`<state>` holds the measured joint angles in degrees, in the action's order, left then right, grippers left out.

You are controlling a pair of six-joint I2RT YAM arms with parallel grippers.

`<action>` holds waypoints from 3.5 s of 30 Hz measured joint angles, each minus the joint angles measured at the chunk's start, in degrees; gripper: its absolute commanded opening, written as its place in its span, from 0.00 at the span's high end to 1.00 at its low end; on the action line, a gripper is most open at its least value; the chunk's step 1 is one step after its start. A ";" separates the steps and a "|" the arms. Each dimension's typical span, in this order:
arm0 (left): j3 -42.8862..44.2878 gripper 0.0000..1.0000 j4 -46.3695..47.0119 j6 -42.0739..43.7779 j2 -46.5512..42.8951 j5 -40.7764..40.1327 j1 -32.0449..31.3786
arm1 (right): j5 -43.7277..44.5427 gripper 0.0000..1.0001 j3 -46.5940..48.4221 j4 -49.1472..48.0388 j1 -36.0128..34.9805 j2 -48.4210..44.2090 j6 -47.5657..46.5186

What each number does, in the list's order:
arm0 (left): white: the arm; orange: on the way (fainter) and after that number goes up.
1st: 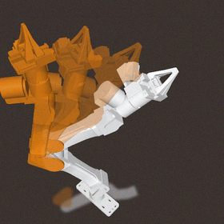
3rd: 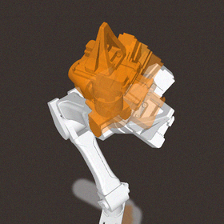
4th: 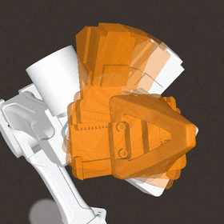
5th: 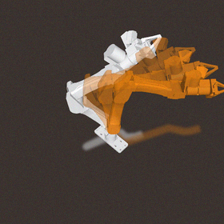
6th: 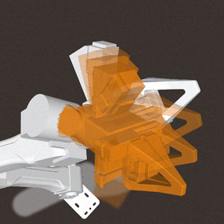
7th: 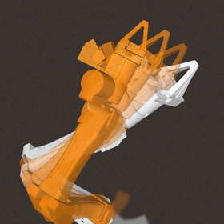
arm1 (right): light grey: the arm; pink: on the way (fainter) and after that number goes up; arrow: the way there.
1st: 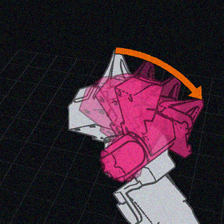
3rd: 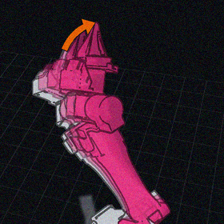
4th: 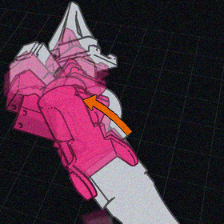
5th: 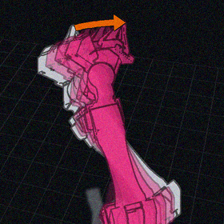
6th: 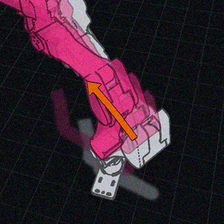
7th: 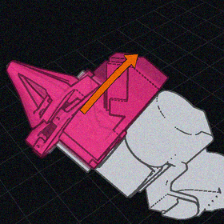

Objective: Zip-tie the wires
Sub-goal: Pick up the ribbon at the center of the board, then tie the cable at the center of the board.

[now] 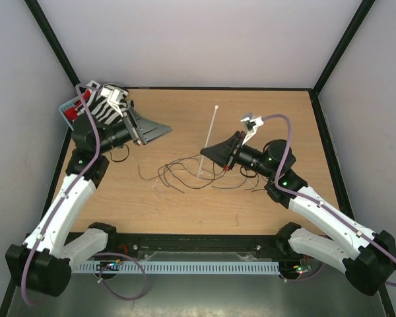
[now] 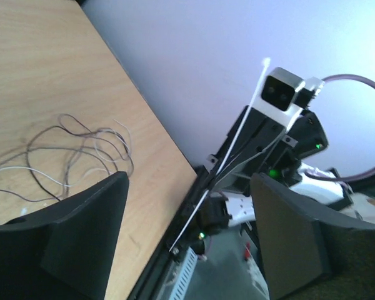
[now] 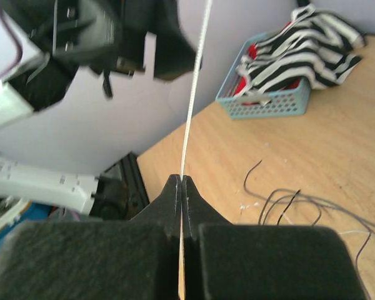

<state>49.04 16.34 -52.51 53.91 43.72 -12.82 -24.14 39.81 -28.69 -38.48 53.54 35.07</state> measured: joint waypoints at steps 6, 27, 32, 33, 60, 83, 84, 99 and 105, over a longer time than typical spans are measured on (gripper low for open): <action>5.95 0.30 0.26 -0.76 5.92 8.28 -0.90 | -9.64 1.00 0.00 2.47 0.00 2.19 -1.27; 8.61 0.63 1.66 6.84 13.88 8.74 -13.16 | -17.14 1.00 0.00 1.46 -2.05 6.99 0.98; 9.16 0.86 1.84 8.57 14.56 7.69 -13.92 | -17.11 1.00 0.00 1.31 -2.45 7.37 1.11; 9.16 0.93 1.95 8.94 14.56 7.52 -13.97 | -17.07 1.00 0.00 1.29 -2.47 7.37 1.11; 31.30 1.00 2.49 15.69 51.43 12.61 1.46 | 25.33 0.06 -10.99 19.61 -2.54 -23.98 -22.12; 45.86 1.00 2.29 33.38 74.79 11.37 2.10 | 24.92 0.08 -16.48 20.24 -2.54 -30.73 -32.24; 44.61 1.00 2.38 33.92 74.77 11.34 1.81 | 24.48 0.09 -16.74 19.78 -2.54 -30.71 -32.83; 26.16 1.00 1.90 39.50 65.13 12.22 -3.56 | 20.24 0.18 -21.66 17.84 -6.32 -20.96 -42.58; 21.86 1.00 2.40 40.09 62.27 11.23 -4.94 | 20.63 0.10 -24.22 13.22 -11.78 -15.93 -42.80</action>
<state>70.89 18.74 -12.43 116.18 54.96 -17.76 -3.51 15.59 -15.46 -50.26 37.60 -7.73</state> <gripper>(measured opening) 0.002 0.856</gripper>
